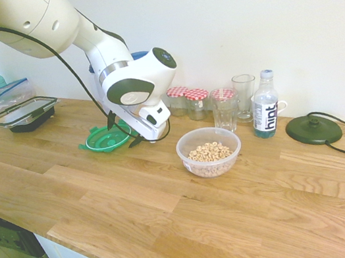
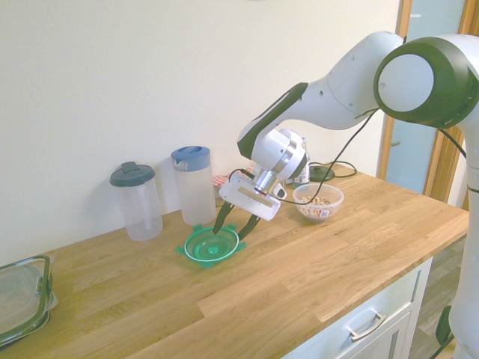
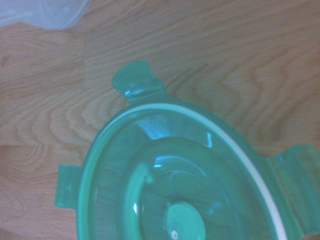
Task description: Cover the lid of food container
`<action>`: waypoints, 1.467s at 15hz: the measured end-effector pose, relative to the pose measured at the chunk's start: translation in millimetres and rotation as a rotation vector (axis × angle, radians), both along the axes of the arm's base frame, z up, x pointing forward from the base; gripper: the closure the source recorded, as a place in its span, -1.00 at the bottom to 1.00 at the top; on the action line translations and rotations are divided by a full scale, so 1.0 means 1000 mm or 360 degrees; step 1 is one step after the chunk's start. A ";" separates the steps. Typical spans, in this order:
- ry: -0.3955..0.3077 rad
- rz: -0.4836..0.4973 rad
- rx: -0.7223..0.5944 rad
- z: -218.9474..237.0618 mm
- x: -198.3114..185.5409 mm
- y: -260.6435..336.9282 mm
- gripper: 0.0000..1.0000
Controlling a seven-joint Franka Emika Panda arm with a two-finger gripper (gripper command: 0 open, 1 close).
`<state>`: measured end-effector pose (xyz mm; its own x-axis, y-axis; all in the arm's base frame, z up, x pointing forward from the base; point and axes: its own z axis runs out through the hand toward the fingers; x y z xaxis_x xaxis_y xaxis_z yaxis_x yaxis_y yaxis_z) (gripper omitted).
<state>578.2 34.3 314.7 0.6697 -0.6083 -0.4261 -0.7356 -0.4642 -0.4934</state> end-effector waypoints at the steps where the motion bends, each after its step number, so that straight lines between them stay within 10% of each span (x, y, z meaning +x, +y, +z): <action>1: -0.0001 -0.0019 0.0049 -0.002 0.001 0.001 1.00; 22: 0.0069 -0.0056 0.0261 -0.038 -0.002 0.000 1.00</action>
